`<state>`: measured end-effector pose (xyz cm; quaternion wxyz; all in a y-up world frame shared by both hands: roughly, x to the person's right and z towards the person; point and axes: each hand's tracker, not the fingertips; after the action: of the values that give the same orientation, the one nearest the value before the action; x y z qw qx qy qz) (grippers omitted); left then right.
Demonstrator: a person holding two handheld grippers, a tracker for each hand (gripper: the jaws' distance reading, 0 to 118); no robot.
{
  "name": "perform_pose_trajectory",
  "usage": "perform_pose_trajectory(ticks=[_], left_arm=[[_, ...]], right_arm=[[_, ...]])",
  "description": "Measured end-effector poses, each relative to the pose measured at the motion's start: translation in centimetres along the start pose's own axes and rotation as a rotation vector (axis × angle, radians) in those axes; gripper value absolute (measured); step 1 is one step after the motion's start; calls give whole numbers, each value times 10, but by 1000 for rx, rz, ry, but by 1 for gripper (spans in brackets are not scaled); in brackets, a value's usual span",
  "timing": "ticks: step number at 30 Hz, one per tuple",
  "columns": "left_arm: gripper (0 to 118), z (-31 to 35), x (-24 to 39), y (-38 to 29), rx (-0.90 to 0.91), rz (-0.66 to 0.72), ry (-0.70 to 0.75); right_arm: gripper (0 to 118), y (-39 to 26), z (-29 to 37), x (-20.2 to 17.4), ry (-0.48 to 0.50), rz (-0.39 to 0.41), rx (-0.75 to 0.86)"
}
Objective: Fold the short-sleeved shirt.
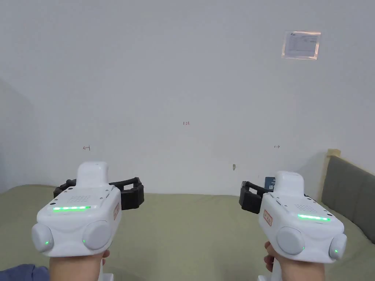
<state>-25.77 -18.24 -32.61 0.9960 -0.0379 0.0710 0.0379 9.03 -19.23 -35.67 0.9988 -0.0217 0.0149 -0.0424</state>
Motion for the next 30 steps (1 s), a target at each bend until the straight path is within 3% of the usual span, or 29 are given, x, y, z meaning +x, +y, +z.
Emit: perform_pose_trajectory(ticks=[3,6,8,10,14,16,18,19,21,23,27,29,30], left_arm=[[118,-1,0,-2,-2,-42,17],[118,-2,14,-2,46,-396,61],[118,-5,30,-6,99,-753,110],[118,-9,44,-19,122,-1094,106],[118,-15,63,-79,208,-1822,81],[118,-14,60,-111,238,-2102,25],[118,-16,57,-129,284,-2209,9],[118,-15,56,-126,271,-2134,7],[118,-15,57,-107,202,-1784,5],[118,-15,54,-65,53,-1225,-52],[118,-13,10,-13,-14,-284,-131],[118,-8,-7,-9,13,-15,-130],[118,-4,-10,-11,20,12,-123]], right_arm=[[100,0,1,1,0,37,2],[100,4,-1,-7,-8,289,15],[100,1,-1,-20,-17,585,42],[100,-15,-3,-35,-9,931,67],[100,-85,-5,-44,50,1769,135],[99,-113,-7,-39,105,2031,93],[99,-128,-9,-30,136,2096,39],[99,-124,-8,-30,139,2025,29],[99,-99,-7,-35,98,1698,3],[99,-59,-6,-32,112,1223,-46],[99,-6,3,-6,110,382,15],[99,-1,9,10,123,73,48],[99,-4,10,14,107,-12,63]])
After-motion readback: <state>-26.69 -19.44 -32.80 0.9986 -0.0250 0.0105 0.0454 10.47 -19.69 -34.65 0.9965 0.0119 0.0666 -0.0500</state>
